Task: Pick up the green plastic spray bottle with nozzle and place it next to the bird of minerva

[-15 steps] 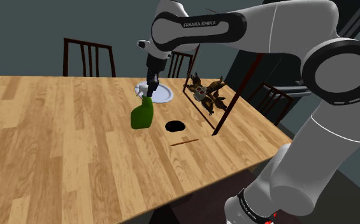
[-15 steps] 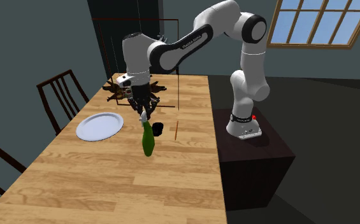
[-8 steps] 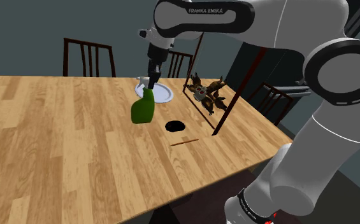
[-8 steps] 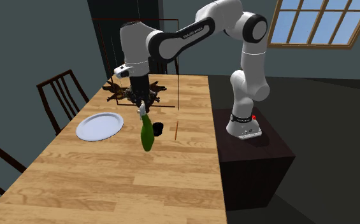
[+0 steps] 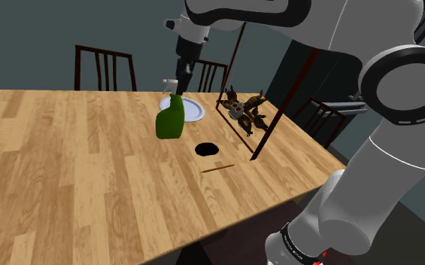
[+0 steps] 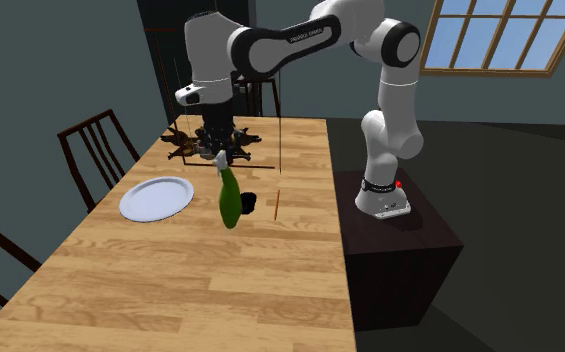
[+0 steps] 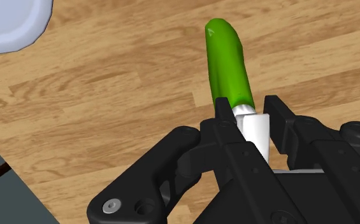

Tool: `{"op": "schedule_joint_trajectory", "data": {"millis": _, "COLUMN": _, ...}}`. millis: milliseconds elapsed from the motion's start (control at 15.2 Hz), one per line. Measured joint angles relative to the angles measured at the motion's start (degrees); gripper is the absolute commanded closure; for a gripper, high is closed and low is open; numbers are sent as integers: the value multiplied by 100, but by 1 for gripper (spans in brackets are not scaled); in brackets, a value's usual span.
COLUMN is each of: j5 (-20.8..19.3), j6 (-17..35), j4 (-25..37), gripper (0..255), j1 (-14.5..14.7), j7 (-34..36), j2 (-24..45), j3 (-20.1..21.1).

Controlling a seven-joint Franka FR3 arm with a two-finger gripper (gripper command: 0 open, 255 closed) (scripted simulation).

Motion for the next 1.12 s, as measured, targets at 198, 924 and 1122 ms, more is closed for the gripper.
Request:
{"op": "schedule_joint_trajectory", "data": {"millis": 198, "j5": -2, "j6": -211, "j4": 202, "gripper": 255, "j1": -5, "j7": 10, "j2": -8, "j3": -4}}
{"op": "schedule_joint_trajectory", "data": {"millis": 924, "j5": -9, "j6": -1119, "j4": 1253, "gripper": 255, "j1": -24, "j7": 59, "j2": 134, "j3": -16}}
{"op": "schedule_joint_trajectory", "data": {"millis": 1122, "j5": -9, "j6": -1385, "j4": 1626, "gripper": 255, "j1": -26, "j7": 81, "j2": 240, "j3": -16}}
